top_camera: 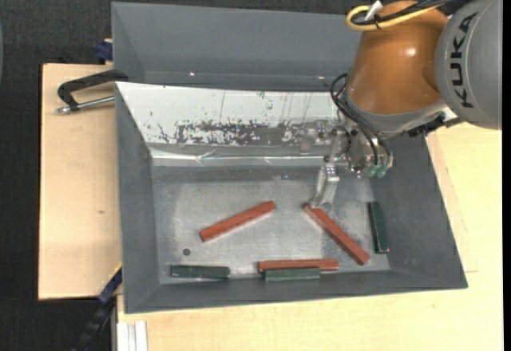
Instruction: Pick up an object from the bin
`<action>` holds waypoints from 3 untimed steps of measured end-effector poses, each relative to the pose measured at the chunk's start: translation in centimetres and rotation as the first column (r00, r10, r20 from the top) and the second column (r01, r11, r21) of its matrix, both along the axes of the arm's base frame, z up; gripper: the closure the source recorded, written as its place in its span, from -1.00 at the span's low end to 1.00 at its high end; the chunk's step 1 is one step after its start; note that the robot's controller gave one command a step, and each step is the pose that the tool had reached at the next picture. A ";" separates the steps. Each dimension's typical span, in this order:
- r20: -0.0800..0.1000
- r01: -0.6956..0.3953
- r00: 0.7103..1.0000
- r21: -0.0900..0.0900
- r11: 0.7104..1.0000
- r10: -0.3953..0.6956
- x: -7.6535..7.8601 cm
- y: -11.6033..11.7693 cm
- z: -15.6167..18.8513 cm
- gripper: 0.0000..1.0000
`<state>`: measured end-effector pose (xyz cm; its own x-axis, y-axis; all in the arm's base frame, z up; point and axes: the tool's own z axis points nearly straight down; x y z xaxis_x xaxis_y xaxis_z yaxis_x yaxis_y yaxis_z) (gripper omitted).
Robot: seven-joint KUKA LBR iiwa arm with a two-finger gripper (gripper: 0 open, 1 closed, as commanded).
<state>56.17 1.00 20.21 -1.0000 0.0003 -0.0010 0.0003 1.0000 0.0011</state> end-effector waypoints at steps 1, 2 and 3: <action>0.003 0.044 0.999 0.001 0.999 -0.044 -0.1 6.9 -8.2 -1.00; 0.004 -0.227 0.974 0.000 0.974 0.227 0.1 9.8 -8.4 -1.00; -0.001 -0.297 0.955 0.001 0.955 0.297 -1.2 11.5 -8.2 -1.00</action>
Offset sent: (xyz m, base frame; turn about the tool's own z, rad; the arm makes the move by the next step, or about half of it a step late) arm 0.0017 0.1050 -0.0723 -0.2836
